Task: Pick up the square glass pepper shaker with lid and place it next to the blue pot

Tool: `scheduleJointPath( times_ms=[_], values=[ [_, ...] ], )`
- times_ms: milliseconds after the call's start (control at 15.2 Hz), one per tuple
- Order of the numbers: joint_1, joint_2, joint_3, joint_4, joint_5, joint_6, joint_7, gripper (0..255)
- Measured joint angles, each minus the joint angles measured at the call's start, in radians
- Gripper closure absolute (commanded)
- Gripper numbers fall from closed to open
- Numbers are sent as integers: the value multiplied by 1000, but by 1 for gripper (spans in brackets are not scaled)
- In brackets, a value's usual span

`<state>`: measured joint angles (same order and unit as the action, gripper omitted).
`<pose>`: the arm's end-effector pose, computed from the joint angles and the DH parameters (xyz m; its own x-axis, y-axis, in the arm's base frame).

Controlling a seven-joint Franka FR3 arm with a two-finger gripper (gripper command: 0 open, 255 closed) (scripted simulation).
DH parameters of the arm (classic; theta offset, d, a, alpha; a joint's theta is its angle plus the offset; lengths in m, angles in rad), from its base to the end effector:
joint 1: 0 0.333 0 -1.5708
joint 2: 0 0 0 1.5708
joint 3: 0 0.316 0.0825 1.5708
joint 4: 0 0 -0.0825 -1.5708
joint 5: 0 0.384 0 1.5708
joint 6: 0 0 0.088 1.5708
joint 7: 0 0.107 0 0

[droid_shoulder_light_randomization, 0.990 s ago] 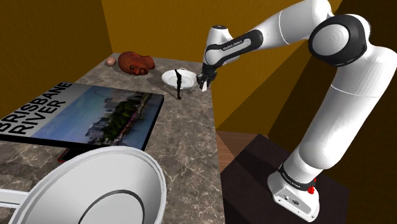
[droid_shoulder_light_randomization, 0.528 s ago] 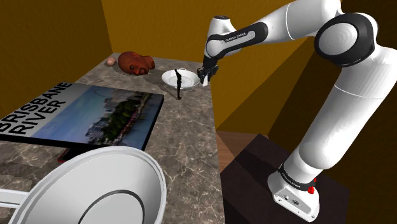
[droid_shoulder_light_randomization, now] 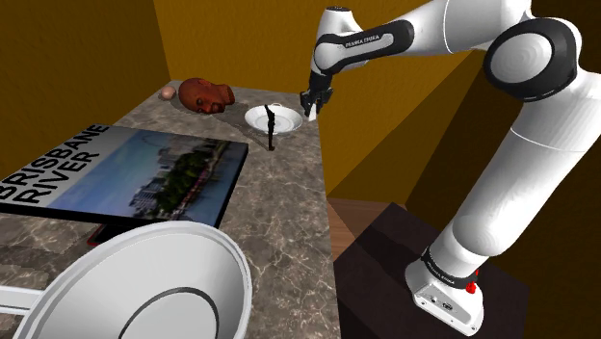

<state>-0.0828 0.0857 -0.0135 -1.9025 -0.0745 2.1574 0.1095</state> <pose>0.5955 -0.0604 0.4700 0.9714 -0.1619 0.1735 -0.1730 -0.9836 0.0505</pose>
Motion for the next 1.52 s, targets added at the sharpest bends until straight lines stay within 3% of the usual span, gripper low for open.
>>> scheduleJointPath(
  times_ms=[1122,1518],
  values=[
    [2,-28,2,193,7,-220,-14,255],
    [45,-167,45,37,-6,-211,76,255]
  ],
)
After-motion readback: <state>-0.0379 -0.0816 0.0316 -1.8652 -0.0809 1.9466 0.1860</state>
